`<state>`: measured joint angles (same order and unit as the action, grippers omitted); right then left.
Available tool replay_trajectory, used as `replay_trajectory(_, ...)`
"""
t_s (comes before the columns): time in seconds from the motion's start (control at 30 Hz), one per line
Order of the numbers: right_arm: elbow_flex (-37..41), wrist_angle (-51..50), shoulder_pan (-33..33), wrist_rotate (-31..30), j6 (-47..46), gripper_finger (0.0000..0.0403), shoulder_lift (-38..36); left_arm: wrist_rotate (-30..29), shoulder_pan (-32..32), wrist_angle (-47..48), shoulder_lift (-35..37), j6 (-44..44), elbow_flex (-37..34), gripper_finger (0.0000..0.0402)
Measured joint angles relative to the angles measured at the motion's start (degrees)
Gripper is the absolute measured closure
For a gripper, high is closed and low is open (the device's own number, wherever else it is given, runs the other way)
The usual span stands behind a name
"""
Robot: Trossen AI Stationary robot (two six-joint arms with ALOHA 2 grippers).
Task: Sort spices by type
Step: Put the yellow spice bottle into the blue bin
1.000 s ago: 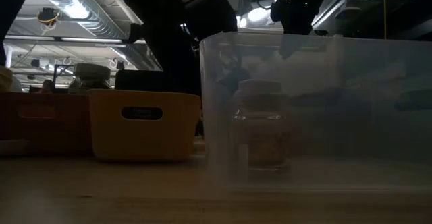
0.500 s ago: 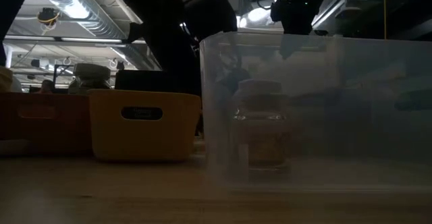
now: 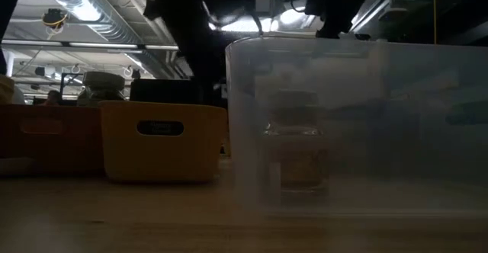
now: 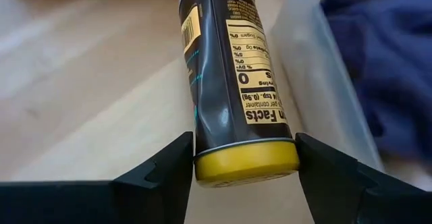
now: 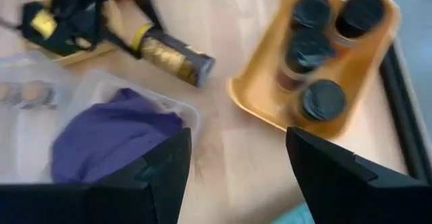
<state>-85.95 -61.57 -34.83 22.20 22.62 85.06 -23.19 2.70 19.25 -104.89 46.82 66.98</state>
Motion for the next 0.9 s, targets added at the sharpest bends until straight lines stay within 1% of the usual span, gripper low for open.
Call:
replay_trajectory(0.1, 0.0, 0.0, 0.0, 2.9, 1.8, 0.0160, 0.0, 2.3, -1.4, 1.4, 3.4, -3.7, 0.0, 0.0193)
replay_trajectory(0.33, 0.0, 0.8, 0.7, 5.5, 3.7, 0.0160, 0.0, 10.3, -4.8, 1.7, 10.6, -10.1, 0.0, 0.0192)
replay_trajectory(0.43, 0.0, 2.1, 3.2, 5.4, 5.9, 0.0160, 0.3, 14.7, -6.6, 1.7, 12.6, -11.2, 0.0, 0.0193)
replay_trajectory(0.57, 0.0, 4.7, 9.1, 4.5, 9.1, 0.0160, 1.0, 19.6, -9.3, 1.5, 13.9, -11.0, 0.0, 0.0193)
replay_trajectory(0.63, 0.0, 6.7, 12.5, 1.1, 9.4, 0.0160, 1.5, 22.3, -10.6, 0.9, 13.9, -10.7, 0.0, 0.0193)
replay_trajectory(0.8, 0.0, 12.5, 21.3, -14.8, 9.4, 0.0160, 3.0, 27.7, -13.2, 1.0, 13.9, -9.2, 0.0, 0.0193)
replay_trajectory(0.9, 0.0, 15.2, 25.7, -22.2, 9.4, 0.0160, 4.4, 30.6, -14.5, 0.6, 13.9, -9.1, 0.0, 0.0193)
